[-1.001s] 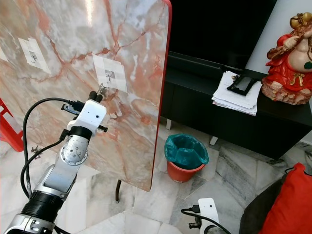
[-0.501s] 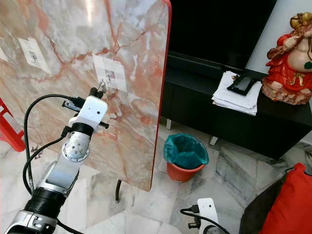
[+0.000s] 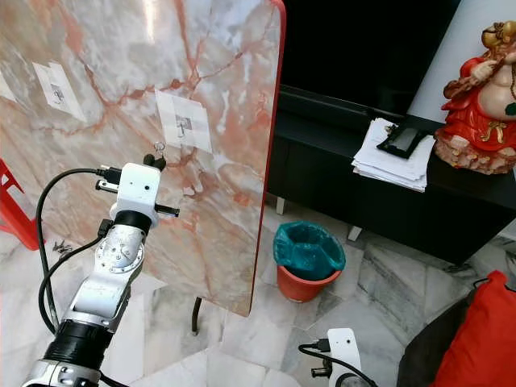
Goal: Hang keys on a hook
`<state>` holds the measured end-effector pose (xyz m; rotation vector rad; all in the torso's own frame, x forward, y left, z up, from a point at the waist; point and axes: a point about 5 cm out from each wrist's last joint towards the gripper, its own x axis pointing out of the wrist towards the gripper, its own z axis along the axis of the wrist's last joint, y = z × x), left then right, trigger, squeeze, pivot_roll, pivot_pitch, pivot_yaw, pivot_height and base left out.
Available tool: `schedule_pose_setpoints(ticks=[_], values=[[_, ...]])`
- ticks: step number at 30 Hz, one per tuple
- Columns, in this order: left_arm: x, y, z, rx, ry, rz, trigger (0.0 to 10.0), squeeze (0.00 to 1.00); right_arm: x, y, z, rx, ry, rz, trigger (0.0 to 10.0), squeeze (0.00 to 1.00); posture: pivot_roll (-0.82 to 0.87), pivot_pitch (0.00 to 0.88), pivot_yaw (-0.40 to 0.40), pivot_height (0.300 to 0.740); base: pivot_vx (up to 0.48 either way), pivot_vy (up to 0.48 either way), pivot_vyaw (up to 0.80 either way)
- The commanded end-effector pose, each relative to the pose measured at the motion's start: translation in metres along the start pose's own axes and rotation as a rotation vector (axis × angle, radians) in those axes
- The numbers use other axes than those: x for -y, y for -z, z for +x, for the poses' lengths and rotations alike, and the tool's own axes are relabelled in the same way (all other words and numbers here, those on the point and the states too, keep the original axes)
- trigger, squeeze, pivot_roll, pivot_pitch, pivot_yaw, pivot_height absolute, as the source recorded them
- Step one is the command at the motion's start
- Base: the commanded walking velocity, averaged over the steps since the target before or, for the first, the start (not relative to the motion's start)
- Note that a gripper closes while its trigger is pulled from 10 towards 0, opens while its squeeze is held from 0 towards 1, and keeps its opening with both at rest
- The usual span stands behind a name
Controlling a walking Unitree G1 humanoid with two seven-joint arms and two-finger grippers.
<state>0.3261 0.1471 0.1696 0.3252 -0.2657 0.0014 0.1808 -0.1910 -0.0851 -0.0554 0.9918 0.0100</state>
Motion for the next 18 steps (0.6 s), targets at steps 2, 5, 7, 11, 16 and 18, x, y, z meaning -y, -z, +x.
schedule_pose_setpoints(ticks=[2,5,7,11,16,18], values=[[0.003,-0.010,-0.001,0.057,0.039,-0.075,10.0,0.00,0.002,0.005,-0.001,-0.013,0.017,0.021,10.0,0.00,-0.05,0.000,-0.059,0.740,0.000,0.000,0.00],[0.010,-0.012,-0.003,0.067,0.091,-0.123,10.0,0.00,0.002,0.005,-0.001,-0.013,0.020,0.021,10.0,0.00,-0.06,0.000,-0.058,0.740,0.000,0.000,0.00],[0.013,-0.016,-0.004,0.088,0.112,-0.146,10.0,0.00,0.002,0.005,-0.001,-0.013,0.020,0.019,10.0,0.00,-0.05,0.000,-0.058,0.740,0.000,0.000,0.00],[0.013,-0.019,-0.005,0.101,0.127,-0.144,10.0,0.00,0.002,0.005,-0.001,-0.012,0.020,0.018,10.0,0.00,-0.05,0.000,-0.057,0.740,0.000,0.000,0.00],[0.010,-0.019,-0.005,0.106,0.136,-0.138,10.0,0.00,0.001,0.006,-0.001,-0.013,0.018,0.019,10.0,0.00,-0.05,0.000,-0.054,0.740,0.000,0.000,0.00],[0.010,-0.019,-0.005,0.105,0.136,-0.139,10.0,0.00,0.001,0.006,-0.001,-0.013,0.018,0.019,10.0,0.00,-0.05,0.000,-0.055,0.740,0.000,0.000,0.00]])
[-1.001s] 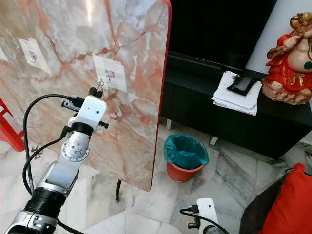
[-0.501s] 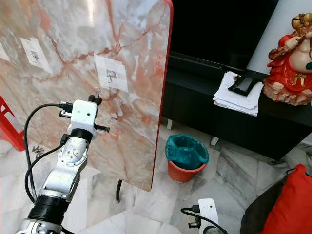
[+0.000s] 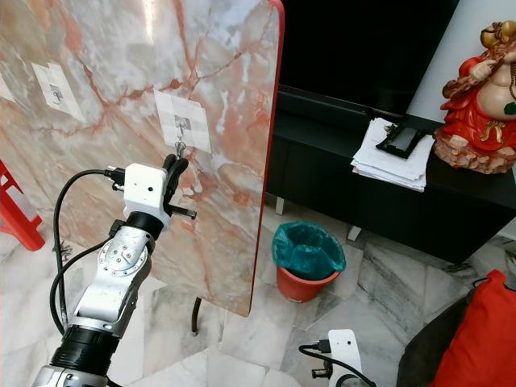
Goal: Hang keys on a hook
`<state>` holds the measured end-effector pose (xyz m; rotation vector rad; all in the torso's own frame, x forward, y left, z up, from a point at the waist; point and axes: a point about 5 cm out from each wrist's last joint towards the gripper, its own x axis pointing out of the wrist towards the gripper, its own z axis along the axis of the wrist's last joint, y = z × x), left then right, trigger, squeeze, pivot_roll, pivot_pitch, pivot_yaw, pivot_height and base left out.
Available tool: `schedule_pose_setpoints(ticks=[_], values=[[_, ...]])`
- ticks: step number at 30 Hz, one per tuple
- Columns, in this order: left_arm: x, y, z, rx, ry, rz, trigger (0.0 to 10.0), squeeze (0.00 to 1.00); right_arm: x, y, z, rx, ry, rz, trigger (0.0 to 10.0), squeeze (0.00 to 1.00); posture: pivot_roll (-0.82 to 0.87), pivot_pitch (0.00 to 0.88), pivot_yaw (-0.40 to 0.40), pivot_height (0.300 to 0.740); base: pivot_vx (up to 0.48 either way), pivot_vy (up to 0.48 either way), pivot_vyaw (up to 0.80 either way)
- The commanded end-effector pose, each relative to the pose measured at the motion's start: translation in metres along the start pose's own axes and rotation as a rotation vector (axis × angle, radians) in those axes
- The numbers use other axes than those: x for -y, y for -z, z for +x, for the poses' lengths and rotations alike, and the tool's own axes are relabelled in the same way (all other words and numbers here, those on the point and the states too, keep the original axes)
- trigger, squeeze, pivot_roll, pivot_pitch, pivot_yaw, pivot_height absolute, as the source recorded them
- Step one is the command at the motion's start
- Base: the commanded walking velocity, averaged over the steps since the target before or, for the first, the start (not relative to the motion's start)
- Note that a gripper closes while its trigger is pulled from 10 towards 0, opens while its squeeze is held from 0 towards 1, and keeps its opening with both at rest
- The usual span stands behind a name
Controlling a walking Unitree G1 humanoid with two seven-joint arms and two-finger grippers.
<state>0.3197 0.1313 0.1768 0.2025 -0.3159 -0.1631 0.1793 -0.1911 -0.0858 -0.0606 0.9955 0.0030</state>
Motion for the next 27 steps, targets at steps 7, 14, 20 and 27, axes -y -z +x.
schedule_pose_setpoints(ticks=[7,14,20,27], values=[[0.0012,-0.0095,0.0021,0.040,0.015,0.004,10.0,0.00,0.0010,0.0039,-0.0006,-0.011,0.010,0.015,10.0,0.00,-0.05,0.000,-0.056,0.740,0.144,0.000,0.00],[-0.0043,-0.0091,0.0000,0.037,-0.010,-0.011,10.0,0.00,0.0013,0.0025,-0.0004,-0.009,0.012,0.017,10.0,0.00,-0.05,0.000,-0.058,0.740,0.268,0.000,0.00],[-0.0063,-0.0078,-0.0019,0.033,-0.019,-0.009,10.0,0.00,0.0015,0.0015,-0.0002,-0.008,0.009,0.009,10.0,0.00,-0.05,0.000,-0.062,0.740,0.305,0.000,0.00],[-0.0005,-0.0117,-0.0027,0.063,0.008,-0.017,10.0,0.00,0.0019,0.0009,-0.0002,-0.004,0.012,0.005,10.0,0.00,-0.05,0.000,-0.062,0.740,0.075,0.000,0.00]])
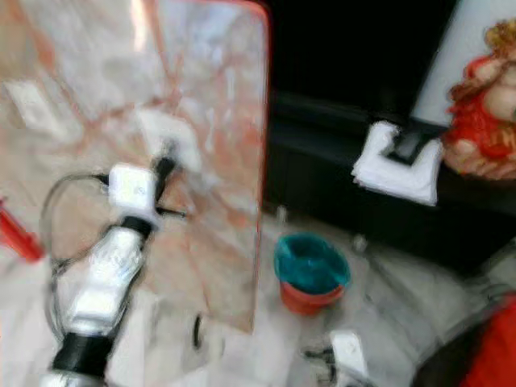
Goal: Hang keys on a hook
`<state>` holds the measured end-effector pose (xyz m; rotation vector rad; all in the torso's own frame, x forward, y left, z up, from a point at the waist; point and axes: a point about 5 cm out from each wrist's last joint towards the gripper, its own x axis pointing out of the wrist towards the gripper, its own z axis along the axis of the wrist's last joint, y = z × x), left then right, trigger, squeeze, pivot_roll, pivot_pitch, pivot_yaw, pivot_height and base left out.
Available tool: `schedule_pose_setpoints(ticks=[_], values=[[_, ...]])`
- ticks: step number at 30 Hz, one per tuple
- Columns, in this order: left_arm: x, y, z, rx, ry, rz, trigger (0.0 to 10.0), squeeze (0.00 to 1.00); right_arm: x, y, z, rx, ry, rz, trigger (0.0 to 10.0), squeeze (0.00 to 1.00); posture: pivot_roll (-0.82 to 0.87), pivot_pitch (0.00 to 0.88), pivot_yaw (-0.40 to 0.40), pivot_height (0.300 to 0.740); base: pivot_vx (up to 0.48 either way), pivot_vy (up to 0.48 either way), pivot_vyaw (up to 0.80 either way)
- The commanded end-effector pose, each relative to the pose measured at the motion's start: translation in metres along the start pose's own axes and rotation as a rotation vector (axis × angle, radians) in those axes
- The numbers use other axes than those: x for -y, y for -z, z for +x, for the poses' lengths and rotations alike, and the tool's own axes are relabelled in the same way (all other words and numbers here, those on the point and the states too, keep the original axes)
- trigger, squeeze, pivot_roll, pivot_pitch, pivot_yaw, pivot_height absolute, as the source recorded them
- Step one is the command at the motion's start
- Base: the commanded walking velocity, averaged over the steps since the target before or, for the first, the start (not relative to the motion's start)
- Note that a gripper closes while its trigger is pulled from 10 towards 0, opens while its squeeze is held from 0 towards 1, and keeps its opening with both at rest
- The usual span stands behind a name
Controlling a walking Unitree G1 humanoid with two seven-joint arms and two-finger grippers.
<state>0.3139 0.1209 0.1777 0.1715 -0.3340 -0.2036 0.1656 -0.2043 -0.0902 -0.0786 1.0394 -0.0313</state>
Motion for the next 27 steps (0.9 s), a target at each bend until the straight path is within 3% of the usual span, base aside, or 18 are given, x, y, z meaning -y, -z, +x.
schedule_pose_setpoints(ticks=[1,18,27], values=[[-0.010,-0.008,0.000,0.041,-0.020,0.017,10.0,0.00,-0.011,-0.014,0.002,0.042,-0.023,0.009,10.0,0.00,-0.05,0.000,-0.063,0.740,0.000,0.000,0.00],[-0.003,-0.008,-0.006,0.041,0.025,-0.006,10.0,0.00,-0.010,-0.015,0.002,0.046,-0.025,0.018,10.0,0.00,-0.05,0.000,-0.064,0.740,0.000,0.000,0.00],[0.012,-0.016,-0.013,0.071,0.118,-0.008,10.0,0.00,-0.010,-0.015,0.002,0.046,-0.028,0.018,10.0,0.00,-0.05,0.000,-0.060,0.740,0.000,0.000,0.00]])
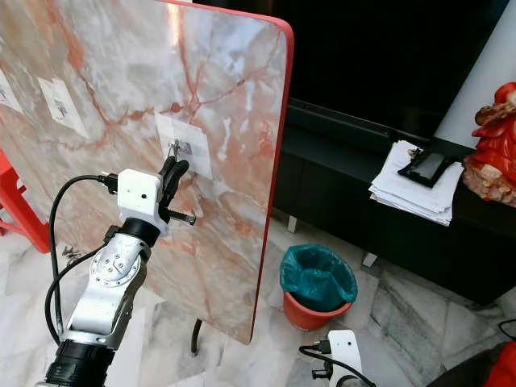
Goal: Hang keys on a hook
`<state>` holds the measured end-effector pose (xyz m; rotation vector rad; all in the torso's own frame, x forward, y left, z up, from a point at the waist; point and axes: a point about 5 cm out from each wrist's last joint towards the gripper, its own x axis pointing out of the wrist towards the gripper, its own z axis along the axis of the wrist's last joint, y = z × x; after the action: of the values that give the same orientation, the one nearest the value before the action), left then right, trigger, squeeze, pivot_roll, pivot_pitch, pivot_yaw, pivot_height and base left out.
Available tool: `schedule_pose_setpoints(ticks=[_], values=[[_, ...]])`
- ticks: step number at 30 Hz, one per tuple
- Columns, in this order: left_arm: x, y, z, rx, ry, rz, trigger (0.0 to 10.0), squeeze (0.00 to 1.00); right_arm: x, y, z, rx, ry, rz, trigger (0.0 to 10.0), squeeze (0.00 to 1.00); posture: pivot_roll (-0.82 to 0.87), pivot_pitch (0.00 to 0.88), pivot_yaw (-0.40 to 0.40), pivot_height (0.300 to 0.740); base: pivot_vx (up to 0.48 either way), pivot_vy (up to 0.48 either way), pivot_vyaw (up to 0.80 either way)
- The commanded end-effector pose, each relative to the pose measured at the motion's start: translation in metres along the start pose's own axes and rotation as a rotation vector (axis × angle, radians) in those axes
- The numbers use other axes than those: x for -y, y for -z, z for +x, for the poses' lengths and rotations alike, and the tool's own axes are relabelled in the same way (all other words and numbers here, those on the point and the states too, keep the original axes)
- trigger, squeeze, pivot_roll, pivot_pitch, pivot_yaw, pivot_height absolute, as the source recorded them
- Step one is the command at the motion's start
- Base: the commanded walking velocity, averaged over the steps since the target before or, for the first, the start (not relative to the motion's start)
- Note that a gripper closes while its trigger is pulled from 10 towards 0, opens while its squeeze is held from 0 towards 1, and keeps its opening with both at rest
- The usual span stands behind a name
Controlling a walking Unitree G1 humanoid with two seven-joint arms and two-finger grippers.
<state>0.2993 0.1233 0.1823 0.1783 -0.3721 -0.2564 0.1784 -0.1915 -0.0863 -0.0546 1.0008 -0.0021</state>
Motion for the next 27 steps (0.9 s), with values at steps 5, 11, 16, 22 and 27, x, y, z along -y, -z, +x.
schedule_pose_setpoints(ticks=[5,11,16,22,27], values=[[0.026,-0.018,-0.010,0.064,0.151,0.004,10.0,0.00,0.002,-0.001,0.000,0.011,0.005,0.015,10.0,0.00,-0.05,0.000,-0.062,0.740,0.000,0.000,0.00],[0.034,-0.023,-0.017,0.053,0.222,0.020,10.0,0.00,0.002,-0.002,0.000,0.014,0.001,0.014,10.0,0.00,-0.05,0.000,-0.063,0.740,0.000,0.000,0.00],[0.032,-0.012,-0.020,-0.010,0.206,-0.011,10.0,0.00,0.001,-0.003,0.000,0.016,-0.003,0.013,10.0,0.00,-0.05,0.000,-0.063,0.740,0.000,0.000,0.00],[0.005,-0.001,-0.022,-0.079,0.019,-0.038,10.0,0.00,0.001,-0.003,0.000,0.017,-0.003,0.015,10.0,0.00,-0.05,0.000,-0.063,0.740,0.000,0.000,0.00],[-0.009,0.000,-0.023,-0.088,-0.024,-0.032,10.0,0.00,0.002,-0.003,0.000,0.015,-0.005,0.012,10.0,0.00,-0.05,0.000,-0.067,0.740,0.000,0.000,0.00]])
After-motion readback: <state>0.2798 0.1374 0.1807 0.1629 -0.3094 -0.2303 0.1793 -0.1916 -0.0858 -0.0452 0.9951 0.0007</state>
